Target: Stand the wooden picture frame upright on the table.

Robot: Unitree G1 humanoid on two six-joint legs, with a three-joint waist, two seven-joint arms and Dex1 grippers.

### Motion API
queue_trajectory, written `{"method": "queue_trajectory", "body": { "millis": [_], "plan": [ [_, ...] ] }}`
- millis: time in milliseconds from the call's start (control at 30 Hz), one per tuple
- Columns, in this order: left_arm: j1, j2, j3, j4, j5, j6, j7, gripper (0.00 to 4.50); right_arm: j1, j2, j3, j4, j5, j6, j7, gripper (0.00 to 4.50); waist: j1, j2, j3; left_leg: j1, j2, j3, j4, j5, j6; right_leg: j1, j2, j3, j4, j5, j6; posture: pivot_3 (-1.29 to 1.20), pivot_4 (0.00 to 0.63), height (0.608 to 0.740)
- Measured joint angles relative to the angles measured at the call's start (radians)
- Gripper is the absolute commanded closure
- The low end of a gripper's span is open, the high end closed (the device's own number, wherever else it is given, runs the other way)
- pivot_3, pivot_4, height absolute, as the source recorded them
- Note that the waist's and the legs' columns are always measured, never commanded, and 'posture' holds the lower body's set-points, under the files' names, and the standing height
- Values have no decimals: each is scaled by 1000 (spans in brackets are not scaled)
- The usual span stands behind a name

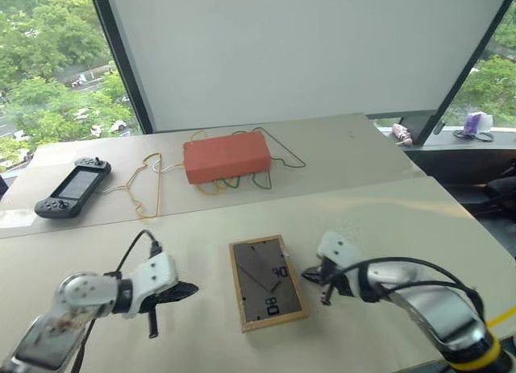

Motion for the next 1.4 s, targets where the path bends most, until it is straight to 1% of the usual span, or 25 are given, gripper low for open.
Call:
{"method": "queue_trajectory", "body": {
  "millis": [33, 67, 133, 167, 200, 233, 267, 300, 333, 400, 433, 500, 700, 867, 1100, 1300, 1400],
  "plan": [
    [4, -11, 3, 23, 7, -59, 5, 3499, 11, 0, -13, 0, 12, 1, 6, 4500, 3, 0, 0, 0, 0, 0, 0, 0, 0, 1, 0, 0, 0, 0, 0, 0, 150, 740],
    [4, -15, 1, 46, 28, -127, 14, 3106, 24, 0, -25, -1, 25, 3, 13, 4500, 4, 0, 0, 0, 0, 0, 0, 0, 0, 1, 0, -1, 0, 0, 0, 0, 150, 740],
    [-45, -8, -23, 208, 245, -579, 127, 2316, 51, -12, -42, -13, 55, 11, 28, 4500, 11, 0, 0, 0, 0, 0, 0, -1, 2, 5, 0, -1, -2, 0, 0, 0, 150, 740],
    [-105, -17, -23, 298, 372, -818, 217, 1922, 56, -11, -53, -14, 79, 27, 37, 4500, 18, 0, 0, 0, 1, 0, -1, -1, 2, 6, 0, -1, -6, 0, 0, 0, 150, 740],
    [-158, -31, -17, 358, 464, -979, 295, 1577, 55, -5, -56, -14, 94, 40, 43, 4500, 21, 0, 0, -1, 1, 0, -1, 0, 1, 6, 1, -1, -9, 1, -1, 0, 150, 740],
    [-234, -65, 2, 438, 617, -1207, 427, 1202, 52, 12, -58, -13, 126, 69, 50, 4500, 22, 0, 0, -1, 0, 0, 0, 1, -2, 7, 0, -1, -11, 3, -1, 0, 150, 740],
    [-280, -85, 12, 492, 724, -1346, 521, 787, 38, 21, -41, -9, 136, 79, 54, 4500, 21, 0, 0, -1, 0, 1, 0, 2, -4, 7, 0, -1, -11, 4, 0, 0, 150, 740],
    [-303, -93, 12, 531, 809, -1438, 583, 527, 25, 21, -29, -8, 143, 86, 58, 4500, 15, 1, -1, -1, 0, 3, 0, 4, -7, 7, 0, 0, -10, 6, 0, 0, 150, 740],
    [-317, -97, 9, 575, 879, -1505, 636, 92, 17, 22, -24, -2, 147, 92, 61, 4500, 8, 1, -1, -1, 1, 3, -1, 4, -7, 7, 0, 0, -10, 7, 1, 0, 150, 740],
    [-342, -101, -12, 670, 983, -1586, 720, 92, -14, 23, -6, 22, 148, 98, 65, 4500, -3, 1, -1, 0, 0, 3, -1, 4, -7, 6, 0, -1, -10, 7, 1, 0, 150, 740],
    [-361, -102, -28, 713, 1018, -1617, 758, 92, -41, 24, 11, 38, 146, 99, 66, 4500, -6, 1, -1, 3, 0, 3, 0, 4, -7, 6, 0, -1, -10, 8, 2, 0, 150, 740],
    [-400, -101, -56, 754, 1069, -1665, 813, 92, -81, 32, 29, 67, 142, 100, 62, 4500, -6, 1, -1, 3, 0, 3, 0, 4, -7, 6, 0, -1, -10, 8, 2, 0, 150, 740],
    [-474, -96, -148, 837, 1125, -1764, 917, 92, -158, 61, 80, 129, 122, 100, 61, 4500, -7, 2, -1, 4, 0, 3, 0, 4, -7, 6, 0, -1, -8, 8, 3, 0, 150, 740],
    [-542, -113, -208, 867, 1180, -1780, 962, 92, -191, 86, 114, 131, 105, 116, 47, 4500, -8, 4, -3, 7, 0, 3, 0, 4, -7, 8, 0, -1, -6, 8, 3, 0, 150, 740],
    [-577, -148, -273, 877, 1211, -1766, 1035, 92, -204, 161, 164, 99, 111, 160, 17, 4500, -9, 6, -4, 7, 0, 3, -1, 4, -7, 7, 0, -1, -5, 7, 3, 0, 150, 740],
    [-580, -142, -303, 878, 1208, -1749, 1074, 92, -194, 168, 167, 71, 126, 185, 5, 4500, -5, 6, -4, 6, 0, 3, -1, 4, -7, 6, -1, -2, -6, 7, 3, 0, 150, 740],
    [-560, -117, -316, 876, 1172, -1750, 1076, 92, -190, 166, 162, 73, 127, 184, -1, 4500, -7, 6, -4, 5, 0, 3, -1, 4, -7, 5, -1, -2, -7, 7, 4, 0, 150, 740]
  ]
}}
